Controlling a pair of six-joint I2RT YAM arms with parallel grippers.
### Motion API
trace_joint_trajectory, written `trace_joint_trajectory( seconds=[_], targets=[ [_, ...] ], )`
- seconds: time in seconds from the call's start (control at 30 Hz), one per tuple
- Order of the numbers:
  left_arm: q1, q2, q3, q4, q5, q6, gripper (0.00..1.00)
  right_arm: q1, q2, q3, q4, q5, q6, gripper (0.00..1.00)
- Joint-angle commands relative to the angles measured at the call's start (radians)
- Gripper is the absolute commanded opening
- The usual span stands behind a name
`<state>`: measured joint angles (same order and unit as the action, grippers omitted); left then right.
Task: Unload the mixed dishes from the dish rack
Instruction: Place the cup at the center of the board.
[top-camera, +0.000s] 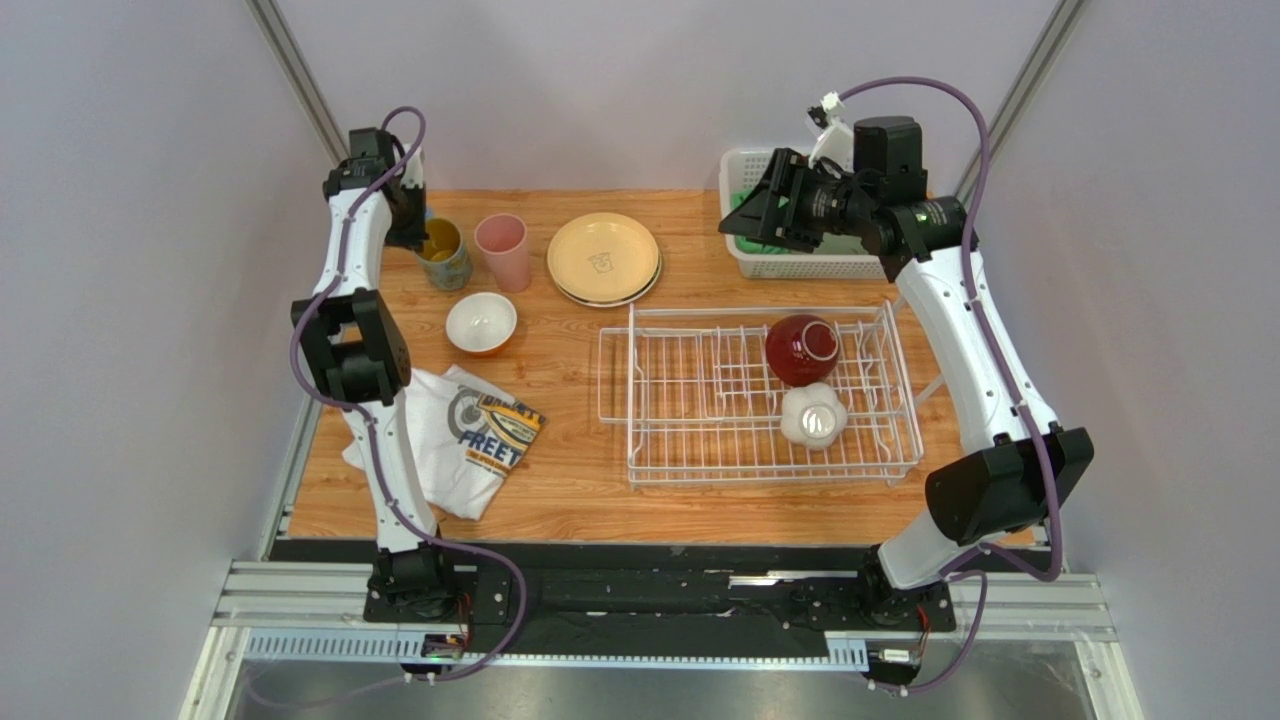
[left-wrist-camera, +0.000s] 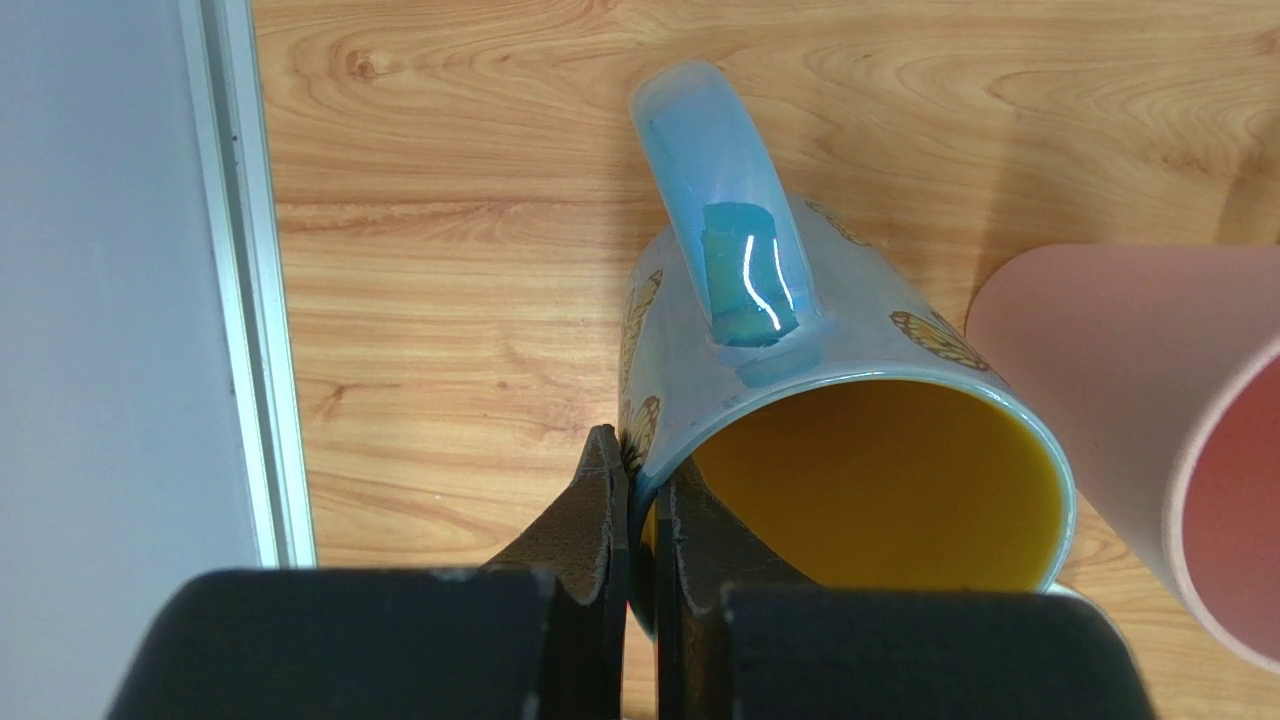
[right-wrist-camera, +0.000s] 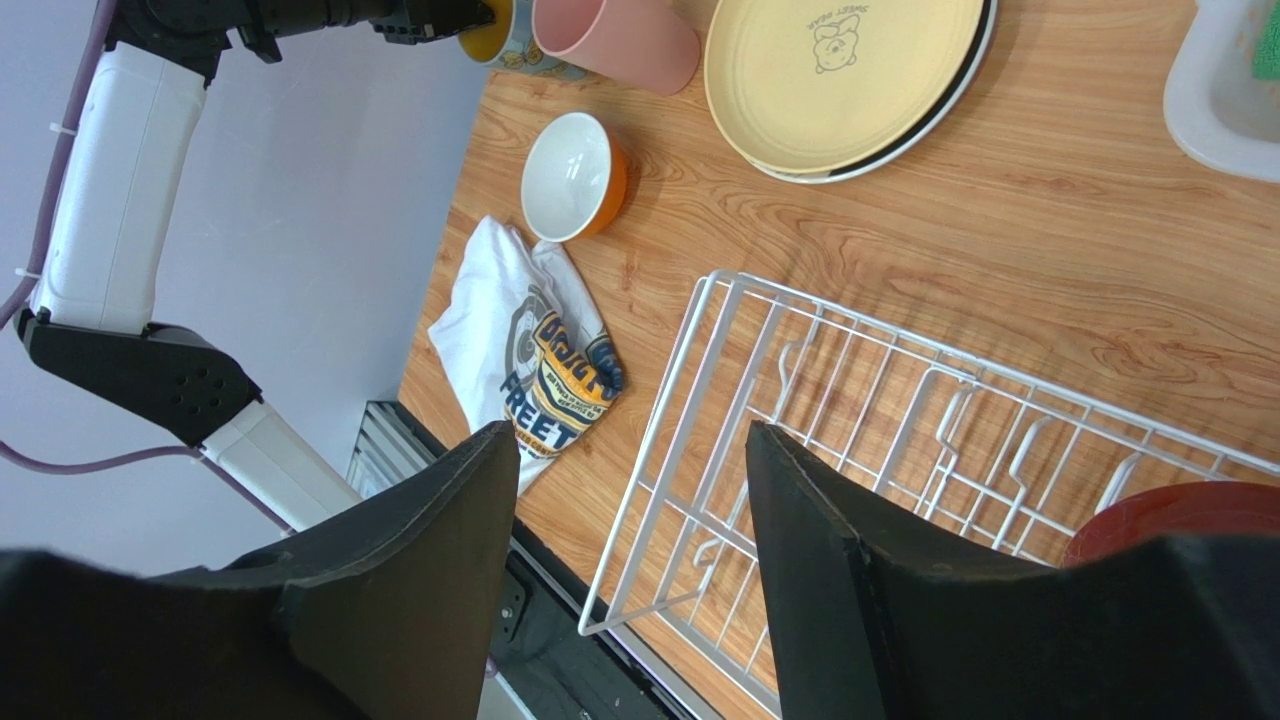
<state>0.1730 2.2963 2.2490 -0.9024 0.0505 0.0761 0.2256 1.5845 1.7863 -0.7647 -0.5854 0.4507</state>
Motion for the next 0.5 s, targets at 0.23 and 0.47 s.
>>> trace_joint_trajectory(
  seconds=[0.23,0.47],
  targets=[
    [0.019,0.022,0.109,0.023,0.040,-0.029,0.00,-0.011,-0.001,-0.004,0.036,-0.014,-0.015,0.60],
    [0.023,0.028,0.106,0.020,0.049,-0.030,0.00,-0.011,-0.003,-0.004,0.036,-0.014,-0.014,0.60]
  ],
)
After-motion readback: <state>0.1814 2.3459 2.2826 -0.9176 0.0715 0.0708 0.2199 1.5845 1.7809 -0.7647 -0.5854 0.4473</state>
